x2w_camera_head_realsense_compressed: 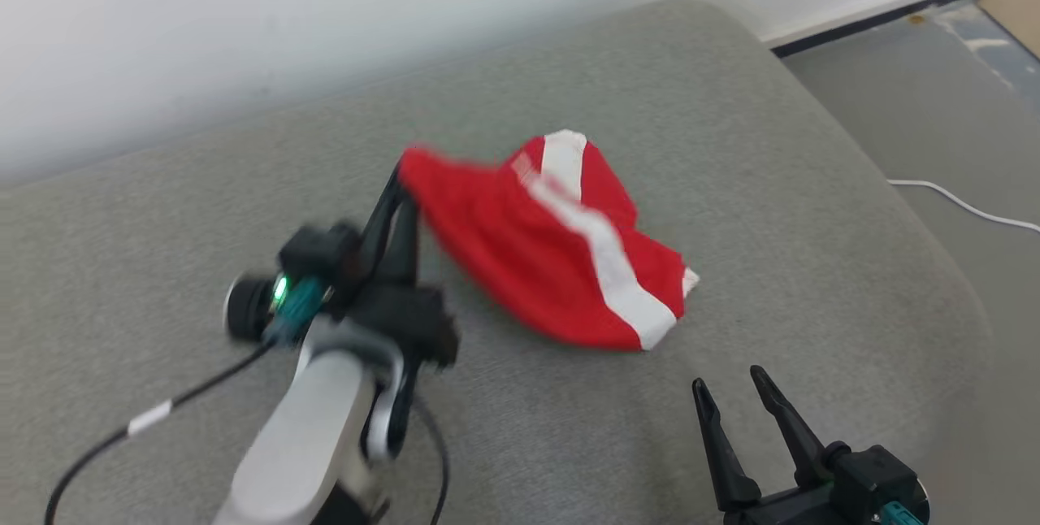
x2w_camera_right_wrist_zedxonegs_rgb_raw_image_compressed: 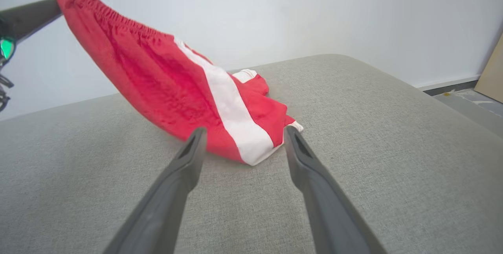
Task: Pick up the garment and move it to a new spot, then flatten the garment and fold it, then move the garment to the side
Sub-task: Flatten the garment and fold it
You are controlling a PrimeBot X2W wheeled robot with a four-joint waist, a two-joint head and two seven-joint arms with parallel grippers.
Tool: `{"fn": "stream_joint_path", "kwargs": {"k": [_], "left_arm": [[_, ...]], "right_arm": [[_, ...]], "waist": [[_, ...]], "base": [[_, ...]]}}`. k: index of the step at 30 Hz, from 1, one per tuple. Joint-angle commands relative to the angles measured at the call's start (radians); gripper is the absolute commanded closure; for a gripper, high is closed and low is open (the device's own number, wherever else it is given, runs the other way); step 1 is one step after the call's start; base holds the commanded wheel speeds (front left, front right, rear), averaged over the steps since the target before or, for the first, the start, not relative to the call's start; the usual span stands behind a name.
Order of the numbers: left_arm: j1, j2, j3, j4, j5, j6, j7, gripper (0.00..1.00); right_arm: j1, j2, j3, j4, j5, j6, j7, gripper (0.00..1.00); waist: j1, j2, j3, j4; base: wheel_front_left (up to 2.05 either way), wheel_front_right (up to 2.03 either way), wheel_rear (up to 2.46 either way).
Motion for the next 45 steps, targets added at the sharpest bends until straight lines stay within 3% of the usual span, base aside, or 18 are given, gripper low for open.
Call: {"fn": "stream_joint_path", "kwargs": {"k": [1, 5, 14, 15, 16, 17, 24, 31, 37, 45], "left_arm": [[0.072, 0.013, 0.031, -0.007, -0.008, 0.011, -0.003, 1.00], [0.231, 0.010, 0.121, -0.067, -0.002, 0.027, -0.003, 1.00], [0.488, -0.005, 0.246, -0.139, 0.011, -0.006, -0.003, 1.00], [0.506, -0.005, 0.252, -0.133, 0.014, -0.009, -0.003, 0.71], [0.527, -0.007, 0.252, -0.114, 0.014, -0.013, -0.003, 0.12], [0.541, -0.008, 0.255, -0.098, 0.010, -0.016, -0.003, 0.00], [0.573, 0.010, 0.268, 0.017, -0.023, -0.015, -0.003, 0.00], [0.565, 0.081, 0.291, -0.037, -0.007, 0.002, 0.022, 0.00], [0.470, 0.105, 0.213, -0.132, 0.014, -0.036, 0.191, 0.00], [0.288, 0.065, 0.114, -0.157, -0.008, -0.068, 0.483, 0.00]], "right_arm": [[0.006, 0.000, -0.004, -0.004, 0.006, 0.001, -0.001, 0.00], [0.010, -0.007, -0.011, -0.007, 0.002, 0.001, -0.001, 0.00], [0.026, -0.022, -0.007, -0.002, -0.002, 0.001, -0.001, 0.00], [0.028, -0.023, -0.004, 0.000, -0.001, 0.001, -0.001, 0.00], [0.029, -0.025, 0.000, 0.001, -0.001, 0.001, -0.001, 0.00], [0.030, -0.025, 0.003, 0.004, 0.000, 0.001, -0.001, 0.00], [0.047, -0.027, 0.016, 0.016, 0.001, 0.001, -0.001, 0.00], [0.066, -0.026, 0.006, 0.012, 0.006, 0.001, -0.001, 0.00], [0.064, -0.022, 0.007, 0.009, 0.006, 0.001, -0.001, 0.00], [0.044, -0.010, 0.005, 0.001, 0.010, 0.001, -0.001, 0.00]], "waist": [[0.0001, 0.0001, 0.008, 0.058], [0.0001, 0.0001, 0.000, 0.106], [0.0001, 0.0001, -0.038, 0.183], [0.0001, 0.0001, -0.043, 0.190], [0.0001, 0.0001, -0.048, 0.197], [0.0001, 0.0001, -0.055, 0.202], [0.0001, 0.0001, -0.097, 0.217], [0.0001, 0.0001, -0.119, 0.204], [0.0001, 0.0001, -0.114, 0.177], [0.0001, 0.0001, -0.069, 0.092]], "base": [[0.00, 0.00, 0.00], [0.00, 0.00, 0.00], [0.00, 0.00, 0.00], [0.00, 0.00, 0.00], [0.00, 0.00, 0.00], [0.00, 0.00, 0.00], [0.00, 0.00, 0.00], [0.00, 0.00, 0.00], [0.00, 0.00, 0.00], [0.00, 0.00, 0.00]]}}
